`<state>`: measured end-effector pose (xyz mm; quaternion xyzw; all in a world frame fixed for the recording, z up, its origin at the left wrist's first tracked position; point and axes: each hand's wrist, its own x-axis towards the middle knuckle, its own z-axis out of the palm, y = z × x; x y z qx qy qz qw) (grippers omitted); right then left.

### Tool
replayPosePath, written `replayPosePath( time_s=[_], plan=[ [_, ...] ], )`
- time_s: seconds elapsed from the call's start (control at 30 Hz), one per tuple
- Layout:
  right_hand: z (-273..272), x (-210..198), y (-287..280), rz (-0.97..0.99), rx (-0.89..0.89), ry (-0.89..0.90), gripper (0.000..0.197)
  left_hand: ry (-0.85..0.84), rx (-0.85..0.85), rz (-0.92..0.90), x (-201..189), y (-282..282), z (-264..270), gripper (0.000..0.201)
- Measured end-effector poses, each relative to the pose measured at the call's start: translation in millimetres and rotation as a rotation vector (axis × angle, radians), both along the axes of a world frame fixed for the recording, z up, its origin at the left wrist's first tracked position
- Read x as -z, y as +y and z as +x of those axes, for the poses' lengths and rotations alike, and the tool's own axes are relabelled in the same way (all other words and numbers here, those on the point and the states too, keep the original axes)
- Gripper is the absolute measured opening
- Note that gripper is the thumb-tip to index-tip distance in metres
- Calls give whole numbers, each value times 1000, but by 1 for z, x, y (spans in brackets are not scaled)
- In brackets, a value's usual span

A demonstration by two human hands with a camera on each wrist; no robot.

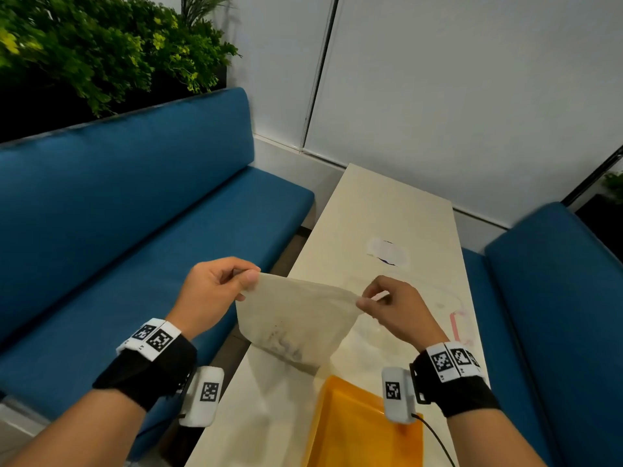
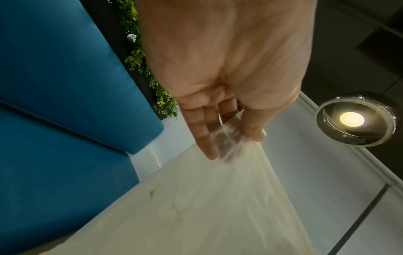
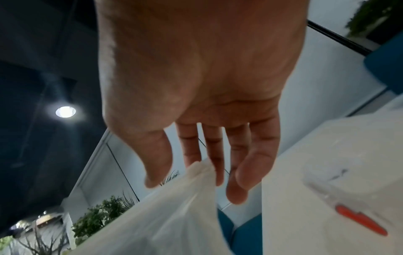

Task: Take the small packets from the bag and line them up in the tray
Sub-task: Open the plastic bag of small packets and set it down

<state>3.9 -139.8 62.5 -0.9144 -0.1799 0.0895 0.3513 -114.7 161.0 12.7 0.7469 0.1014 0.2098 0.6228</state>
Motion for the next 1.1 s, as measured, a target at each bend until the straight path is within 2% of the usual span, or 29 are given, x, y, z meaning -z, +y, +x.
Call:
replayPosePath(
  time_s=[0.1, 0.23, 0.37, 0.57, 0.63, 0.7, 0.77, 0.9, 1.0, 1.1],
  plan=[
    [-10, -6, 15, 88, 20, 157, 20, -5, -2, -8, -1, -1, -1, 18],
    [-14, 0, 32, 32, -6, 207, 13, 32, -20, 45, -3, -2, -1, 6],
    [-14, 0, 32, 174, 9, 308, 19, 62, 7, 97, -7, 0, -2, 5],
    [-10, -7, 34, 354, 28, 432, 9, 56, 79, 171, -16, 7, 0, 10],
    [-7, -10, 37, 377, 37, 486, 16, 62, 101, 221, -19, 10, 3, 11],
    [-4, -11, 40, 369, 45, 515, 32, 97, 106, 290, -23, 13, 9, 13],
    [-1, -11, 45, 303, 38, 471, 37, 168, 110, 351, -25, 16, 16, 16],
    [8, -7, 56, 164, 66, 356, 22, 288, 170, 415, -25, 18, 28, 13],
    [14, -6, 62, 221, 99, 304, 21, 329, 164, 474, -29, 16, 36, 10],
    [25, -13, 68, 279, 153, 204, 27, 333, 155, 405, -42, 17, 49, 12]
  ],
)
